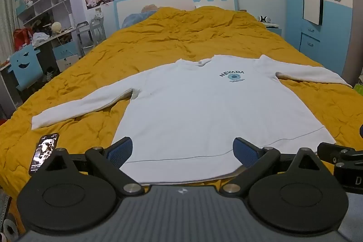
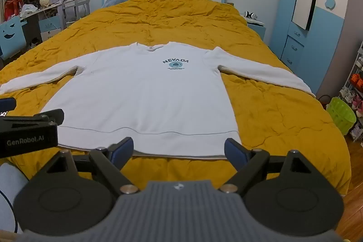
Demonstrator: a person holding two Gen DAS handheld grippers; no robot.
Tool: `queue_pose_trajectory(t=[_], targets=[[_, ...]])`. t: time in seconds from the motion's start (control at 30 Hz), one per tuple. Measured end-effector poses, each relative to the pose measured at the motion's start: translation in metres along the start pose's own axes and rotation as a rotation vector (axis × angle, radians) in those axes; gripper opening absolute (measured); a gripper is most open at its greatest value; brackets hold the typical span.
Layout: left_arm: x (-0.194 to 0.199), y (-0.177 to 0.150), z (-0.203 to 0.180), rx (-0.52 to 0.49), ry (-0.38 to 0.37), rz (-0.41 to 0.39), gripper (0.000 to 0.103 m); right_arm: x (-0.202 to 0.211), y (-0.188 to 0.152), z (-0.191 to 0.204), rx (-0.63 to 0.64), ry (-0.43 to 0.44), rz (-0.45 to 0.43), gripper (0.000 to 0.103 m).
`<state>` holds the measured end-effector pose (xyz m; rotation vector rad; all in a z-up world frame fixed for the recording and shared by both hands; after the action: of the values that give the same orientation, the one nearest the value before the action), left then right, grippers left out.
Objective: Fold small clothes
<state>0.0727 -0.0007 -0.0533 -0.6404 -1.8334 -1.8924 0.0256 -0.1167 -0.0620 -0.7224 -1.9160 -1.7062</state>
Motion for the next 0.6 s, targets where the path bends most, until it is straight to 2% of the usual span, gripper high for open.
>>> queue_pose_trajectory(t=[0.6], targets=[[0.0008,0.0011,0.0,-0.012,-0.007,-0.012,0.103,0.0001,-0.0005,-0.0002,-0.002,0.001,0.004,0.083]])
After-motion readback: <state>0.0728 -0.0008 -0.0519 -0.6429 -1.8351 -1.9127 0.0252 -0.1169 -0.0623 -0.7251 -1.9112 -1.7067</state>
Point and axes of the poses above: each gripper's, at about its wrist camera, not at the fingertips, and x roughly against the way its jaws point, z to its left, y to its top, the point moved 9 cm from there along -x, roughly the way its jaws point, and after that the axes turned 6 degrees about x, right-handed, at the moved point
